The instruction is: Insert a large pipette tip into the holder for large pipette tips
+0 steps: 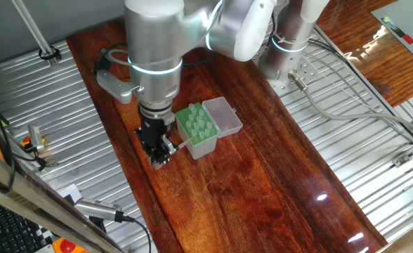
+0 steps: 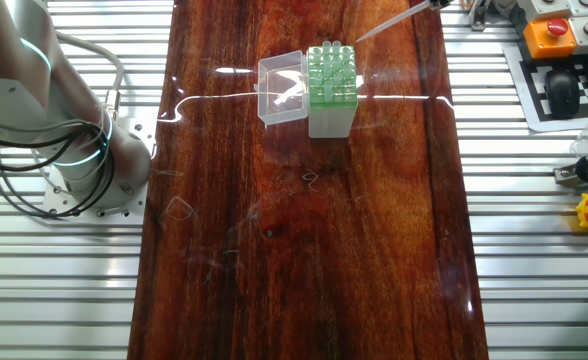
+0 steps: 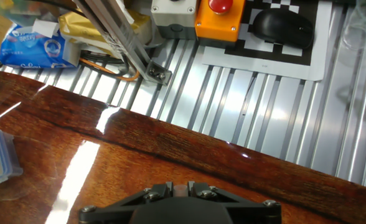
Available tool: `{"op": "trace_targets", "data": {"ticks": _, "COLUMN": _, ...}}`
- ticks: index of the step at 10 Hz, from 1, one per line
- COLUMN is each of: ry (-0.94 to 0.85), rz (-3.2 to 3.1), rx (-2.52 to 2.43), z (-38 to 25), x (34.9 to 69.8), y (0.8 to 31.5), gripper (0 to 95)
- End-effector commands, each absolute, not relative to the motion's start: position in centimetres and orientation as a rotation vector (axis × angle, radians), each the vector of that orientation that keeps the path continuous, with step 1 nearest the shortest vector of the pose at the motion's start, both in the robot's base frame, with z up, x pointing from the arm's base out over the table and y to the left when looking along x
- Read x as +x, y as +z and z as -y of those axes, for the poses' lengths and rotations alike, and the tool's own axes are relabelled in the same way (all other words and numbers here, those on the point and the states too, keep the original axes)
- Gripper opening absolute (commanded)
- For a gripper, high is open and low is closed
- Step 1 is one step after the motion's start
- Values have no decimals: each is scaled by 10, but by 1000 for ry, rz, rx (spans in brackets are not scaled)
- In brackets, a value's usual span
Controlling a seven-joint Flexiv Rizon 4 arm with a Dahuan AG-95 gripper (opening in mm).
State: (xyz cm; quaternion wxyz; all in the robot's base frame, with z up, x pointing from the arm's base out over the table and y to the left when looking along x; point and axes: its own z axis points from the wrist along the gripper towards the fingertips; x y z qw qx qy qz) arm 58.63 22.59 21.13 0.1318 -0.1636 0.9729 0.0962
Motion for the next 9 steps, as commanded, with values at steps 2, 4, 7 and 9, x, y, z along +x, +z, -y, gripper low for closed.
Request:
{"op": "trace_targets", "data": {"ticks": 2, "ry": 284, "rz": -2814, "rx": -480, "z": -224, "x": 584, "y": 207, "gripper": 0}}
{"op": "trace_targets", "data": {"ticks": 4, "ry": 283, "rz": -2806, "rx": -481, "z": -223, "x": 581, "y": 203, "gripper": 0}}
{"op": "trace_targets", "data": {"ticks": 7, "ry": 292, "rz": -2782, "rx": -473, "z": -224, "x": 581, "y": 200, "gripper": 0}}
{"op": "trace_targets", "data": {"ticks": 9, "ry": 295, "rz": -2774, "rx": -471, "z": -223, "x": 581, "y": 200, "gripper": 0}}
